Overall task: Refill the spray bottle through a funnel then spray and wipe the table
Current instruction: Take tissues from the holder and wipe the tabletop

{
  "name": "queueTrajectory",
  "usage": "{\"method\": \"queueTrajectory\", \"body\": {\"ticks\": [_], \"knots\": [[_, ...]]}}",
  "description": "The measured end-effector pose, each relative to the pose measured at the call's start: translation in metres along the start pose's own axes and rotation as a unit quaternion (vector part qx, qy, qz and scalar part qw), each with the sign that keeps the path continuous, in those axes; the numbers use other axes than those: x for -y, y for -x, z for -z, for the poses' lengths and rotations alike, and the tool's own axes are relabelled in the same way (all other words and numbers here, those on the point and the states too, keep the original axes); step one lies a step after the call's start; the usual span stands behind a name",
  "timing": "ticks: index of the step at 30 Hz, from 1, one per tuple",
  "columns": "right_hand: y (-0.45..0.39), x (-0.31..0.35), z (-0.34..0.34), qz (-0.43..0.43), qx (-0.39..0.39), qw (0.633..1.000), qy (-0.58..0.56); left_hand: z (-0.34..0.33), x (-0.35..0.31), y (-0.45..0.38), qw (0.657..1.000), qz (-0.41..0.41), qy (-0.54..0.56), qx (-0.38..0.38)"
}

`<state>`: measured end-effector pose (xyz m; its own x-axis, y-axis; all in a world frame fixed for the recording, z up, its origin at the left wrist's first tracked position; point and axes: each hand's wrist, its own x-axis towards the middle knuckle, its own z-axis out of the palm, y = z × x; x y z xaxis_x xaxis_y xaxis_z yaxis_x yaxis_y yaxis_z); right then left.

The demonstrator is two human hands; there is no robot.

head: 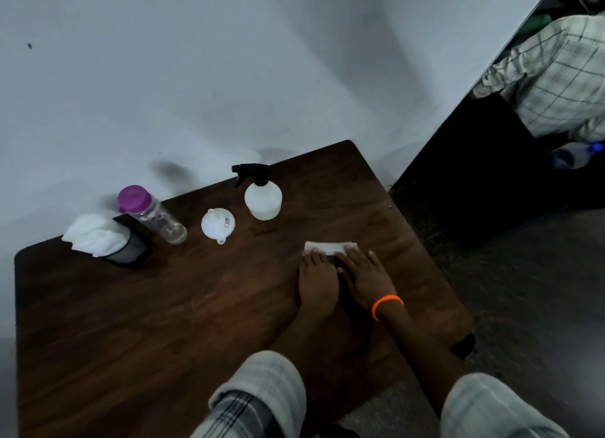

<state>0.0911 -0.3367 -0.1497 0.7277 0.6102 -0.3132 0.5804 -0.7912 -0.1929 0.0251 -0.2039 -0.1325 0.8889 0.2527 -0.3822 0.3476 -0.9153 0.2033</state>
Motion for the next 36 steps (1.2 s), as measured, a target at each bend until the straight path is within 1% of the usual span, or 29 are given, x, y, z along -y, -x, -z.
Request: {"method": "queueTrajectory", "body": {"ticks": [3, 6, 11, 15, 21, 27, 32, 36], "knots": [[-0.043, -0.001, 0.017, 0.019, 0.001, 1.0, 0.007, 0.014, 0.006, -0.034, 0.999, 0.032, 0.022, -0.008], [-0.079, 0.002, 0.026, 0.036, 0.003, 0.999, 0.01, 0.027, 0.021, -0.065, 0.999, 0.037, 0.027, -0.013], [-0.115, 0.002, 0.04, 0.056, 0.001, 0.998, 0.006, 0.041, 0.045, -0.094, 1.0, 0.008, 0.016, -0.023], [-0.119, -0.008, 0.04, 0.06, -0.008, 0.998, 0.011, 0.046, 0.051, -0.098, 0.999, -0.025, -0.009, -0.045], [-0.087, -0.024, 0.035, 0.004, -0.012, 1.0, -0.025, 0.042, 0.023, -0.075, 0.997, -0.069, -0.001, -0.044], [-0.023, -0.03, 0.008, -0.049, -0.016, 0.998, -0.046, 0.022, -0.001, -0.03, 0.997, -0.077, 0.017, -0.027], [0.03, -0.015, -0.013, -0.072, -0.019, 0.996, -0.052, 0.0, -0.002, 0.017, 0.996, -0.094, 0.005, -0.009], [0.074, 0.013, -0.034, -0.081, -0.022, 0.994, -0.066, -0.014, 0.012, 0.059, 0.995, -0.1, -0.003, -0.016]]}}
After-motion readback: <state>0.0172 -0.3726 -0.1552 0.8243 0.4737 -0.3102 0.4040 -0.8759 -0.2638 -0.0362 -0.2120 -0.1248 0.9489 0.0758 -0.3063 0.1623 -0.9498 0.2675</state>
